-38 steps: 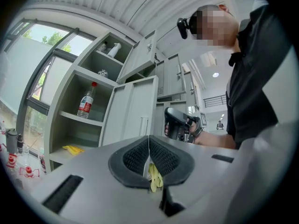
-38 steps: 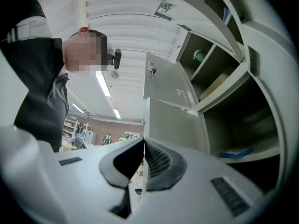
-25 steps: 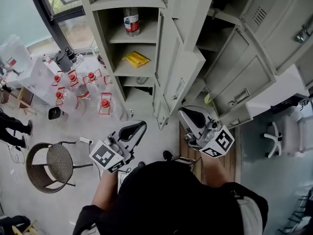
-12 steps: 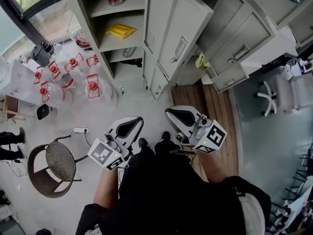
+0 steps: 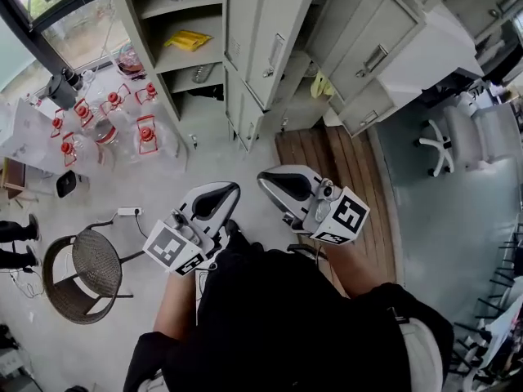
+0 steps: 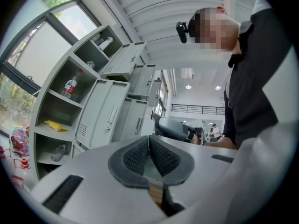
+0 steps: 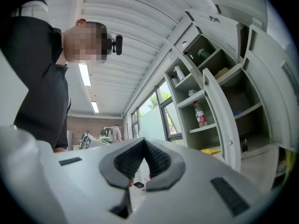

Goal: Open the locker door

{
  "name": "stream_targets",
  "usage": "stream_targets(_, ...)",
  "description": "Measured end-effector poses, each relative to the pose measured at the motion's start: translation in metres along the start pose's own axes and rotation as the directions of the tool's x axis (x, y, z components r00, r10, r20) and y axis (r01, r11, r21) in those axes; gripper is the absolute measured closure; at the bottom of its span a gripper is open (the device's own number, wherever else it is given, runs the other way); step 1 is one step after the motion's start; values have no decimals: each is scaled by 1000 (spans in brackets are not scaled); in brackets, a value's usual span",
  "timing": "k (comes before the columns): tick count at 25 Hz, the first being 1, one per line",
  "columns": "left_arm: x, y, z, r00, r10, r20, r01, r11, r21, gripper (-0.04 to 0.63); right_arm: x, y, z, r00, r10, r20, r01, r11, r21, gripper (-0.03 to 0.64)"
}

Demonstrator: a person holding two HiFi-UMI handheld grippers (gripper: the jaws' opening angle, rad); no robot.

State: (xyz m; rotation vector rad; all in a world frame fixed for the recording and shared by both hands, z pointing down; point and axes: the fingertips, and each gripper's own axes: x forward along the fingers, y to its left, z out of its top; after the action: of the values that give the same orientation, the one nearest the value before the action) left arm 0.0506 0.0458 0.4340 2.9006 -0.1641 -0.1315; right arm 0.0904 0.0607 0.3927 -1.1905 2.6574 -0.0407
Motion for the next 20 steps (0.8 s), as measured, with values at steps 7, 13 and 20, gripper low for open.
stream_targets(7, -14, -56, -11, 1000, -9, -4, 9, 1000, 3, 578, -47, 44, -5, 999, -29, -31, 29, 999, 15, 606)
stream_targets(13, -28, -96, -14, 1000, 0, -1, 1, 1000, 23, 578, -74, 65, 2, 998, -50, -26, 50, 998, -27, 606)
stream_targets(20, -46, -130, -42, 998, 14, -58, -14, 1000, 5, 578, -102, 78, -13, 996, -87, -11, 86, 996, -22, 606)
